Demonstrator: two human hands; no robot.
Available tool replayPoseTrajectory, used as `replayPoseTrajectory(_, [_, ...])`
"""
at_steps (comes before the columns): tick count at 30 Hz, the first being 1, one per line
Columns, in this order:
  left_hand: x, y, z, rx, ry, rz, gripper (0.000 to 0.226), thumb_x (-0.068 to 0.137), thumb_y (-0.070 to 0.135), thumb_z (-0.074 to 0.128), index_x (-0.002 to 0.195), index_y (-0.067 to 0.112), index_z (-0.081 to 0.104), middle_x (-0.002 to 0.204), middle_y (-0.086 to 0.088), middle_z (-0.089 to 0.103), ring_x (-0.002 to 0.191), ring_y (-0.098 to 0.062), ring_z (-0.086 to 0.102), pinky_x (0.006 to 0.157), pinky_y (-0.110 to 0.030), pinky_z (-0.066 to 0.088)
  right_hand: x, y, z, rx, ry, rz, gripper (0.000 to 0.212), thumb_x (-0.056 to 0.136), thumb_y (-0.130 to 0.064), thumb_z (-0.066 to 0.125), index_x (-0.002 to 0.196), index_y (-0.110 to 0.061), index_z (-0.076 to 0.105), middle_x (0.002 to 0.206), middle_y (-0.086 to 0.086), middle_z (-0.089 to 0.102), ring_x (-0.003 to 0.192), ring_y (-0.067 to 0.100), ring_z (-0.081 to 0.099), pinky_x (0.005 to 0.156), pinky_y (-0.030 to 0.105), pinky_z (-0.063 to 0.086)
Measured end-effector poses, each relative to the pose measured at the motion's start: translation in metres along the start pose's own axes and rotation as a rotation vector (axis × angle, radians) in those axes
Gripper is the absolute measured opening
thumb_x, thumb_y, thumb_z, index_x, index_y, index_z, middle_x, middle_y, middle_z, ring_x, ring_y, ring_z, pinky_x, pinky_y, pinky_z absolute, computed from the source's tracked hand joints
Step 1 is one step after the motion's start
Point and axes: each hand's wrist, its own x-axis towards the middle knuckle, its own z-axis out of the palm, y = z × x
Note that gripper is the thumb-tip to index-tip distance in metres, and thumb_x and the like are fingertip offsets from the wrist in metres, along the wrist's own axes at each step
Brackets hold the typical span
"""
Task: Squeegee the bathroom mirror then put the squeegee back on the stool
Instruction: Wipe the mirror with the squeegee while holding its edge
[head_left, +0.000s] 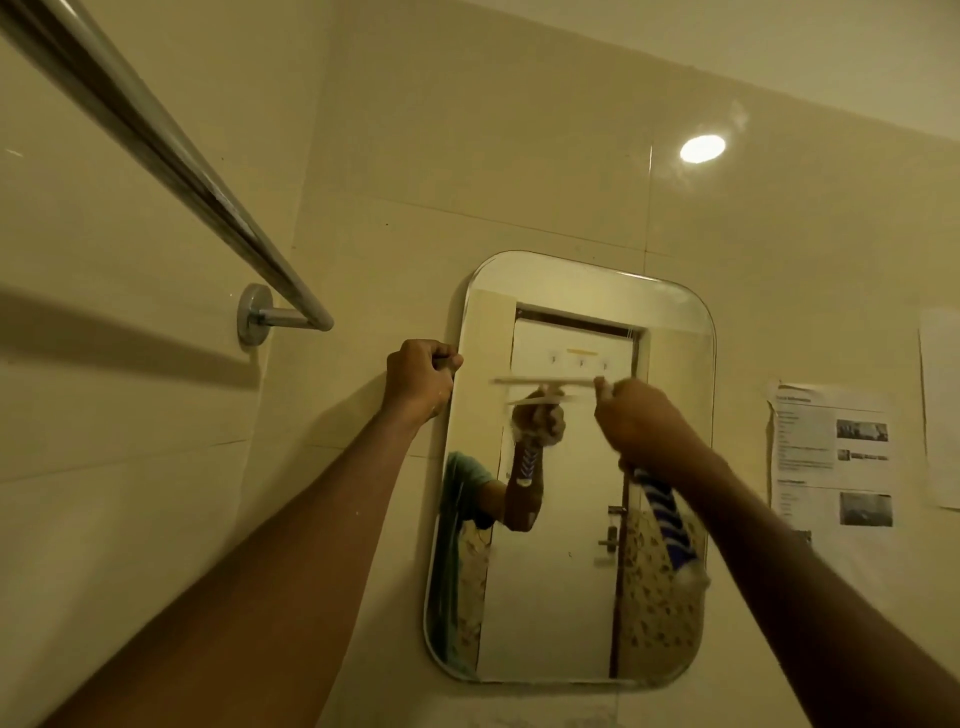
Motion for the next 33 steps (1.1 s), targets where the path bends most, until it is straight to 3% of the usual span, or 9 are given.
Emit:
replayPoseTrajectory(4, [0.0, -0.002, 0.001, -0.001, -0.007, 0.005, 0.028, 0.091, 0.012, 0.063, 0.117, 0.002, 0.065, 0.114, -0.016, 0.068, 0.104, -0.03, 0.066, 0.091, -0.045, 0.055, 0.018, -0.008, -0.016, 0.036, 0.123, -0.05, 0.043, 0.102, -0.038, 0.033, 0.073, -0.013, 0.052, 0.052, 0.0, 0.053, 0.024, 0.003, 0.044, 0.03, 0.013, 0.034])
replayPoseTrajectory(8, [0.001, -0.006, 0.001, 0.023, -0.005, 0.023, 0.027, 0.092, 0.016, 0.063, 0.115, 0.002, 0.066, 0.111, -0.016, 0.069, 0.102, -0.03, 0.067, 0.09, -0.044, 0.056, -0.011, 0.015, 0.021, 0.071, 0.099, -0.037, 0.037, 0.101, -0.037, 0.031, 0.075, -0.018, 0.05, 0.057, 0.0, 0.054, 0.03, 0.002, 0.046, 0.029, 0.009, 0.032])
replayPoseTrajectory(13, [-0.004, -0.008, 0.002, 0.081, 0.016, 0.054, 0.027, 0.092, 0.02, 0.063, 0.112, 0.003, 0.068, 0.109, -0.015, 0.07, 0.098, -0.03, 0.067, 0.086, -0.045, 0.057, -0.073, 0.051, 0.069, -0.001, 0.081, -0.034, 0.042, 0.101, -0.042, 0.025, 0.081, -0.017, 0.052, 0.06, -0.002, 0.056, 0.047, 0.008, 0.053, 0.042, 0.02, 0.037])
replayPoseTrajectory(19, [-0.014, -0.017, 0.002, 0.212, 0.014, 0.1, 0.028, 0.094, 0.026, 0.059, 0.105, 0.003, 0.069, 0.103, -0.016, 0.071, 0.094, -0.031, 0.067, 0.079, -0.044, 0.058, -0.048, 0.035, 0.039, 0.041, 0.066, -0.016, 0.045, 0.102, -0.037, 0.03, 0.067, -0.017, 0.05, 0.053, -0.002, 0.052, 0.029, 0.001, 0.043, 0.029, 0.009, 0.028])
replayPoseTrajectory(25, [-0.022, -0.03, 0.002, 0.322, 0.01, 0.107, 0.033, 0.096, 0.033, 0.054, 0.102, 0.004, 0.069, 0.095, -0.015, 0.071, 0.075, -0.017, 0.055, 0.065, -0.03, 0.048, -0.029, 0.027, 0.033, 0.082, 0.152, -0.042, 0.043, 0.103, -0.035, 0.029, 0.077, -0.01, 0.053, 0.056, 0.001, 0.053, 0.03, 0.003, 0.045, 0.027, 0.006, 0.027])
replayPoseTrajectory(31, [-0.033, -0.042, 0.004, 0.405, 0.031, 0.096, 0.036, 0.096, 0.036, 0.052, 0.097, 0.004, 0.068, 0.093, -0.016, 0.071, 0.073, -0.018, 0.052, 0.063, -0.028, 0.036, -0.077, 0.061, 0.083, 0.092, 0.162, -0.029, 0.042, 0.101, -0.042, 0.025, 0.082, -0.017, 0.053, 0.059, -0.001, 0.058, 0.045, 0.011, 0.056, 0.039, 0.023, 0.042])
replayPoseTrajectory(33, [-0.039, -0.048, 0.004, 0.427, 0.03, 0.082, 0.037, 0.096, 0.038, 0.051, 0.097, 0.005, 0.068, 0.094, -0.015, 0.07, 0.078, -0.024, 0.058, 0.063, -0.03, 0.038, -0.092, 0.071, 0.093, 0.052, 0.165, -0.036, 0.044, 0.101, -0.042, 0.023, 0.083, -0.016, 0.054, 0.058, -0.002, 0.057, 0.047, 0.012, 0.055, 0.041, 0.023, 0.039])
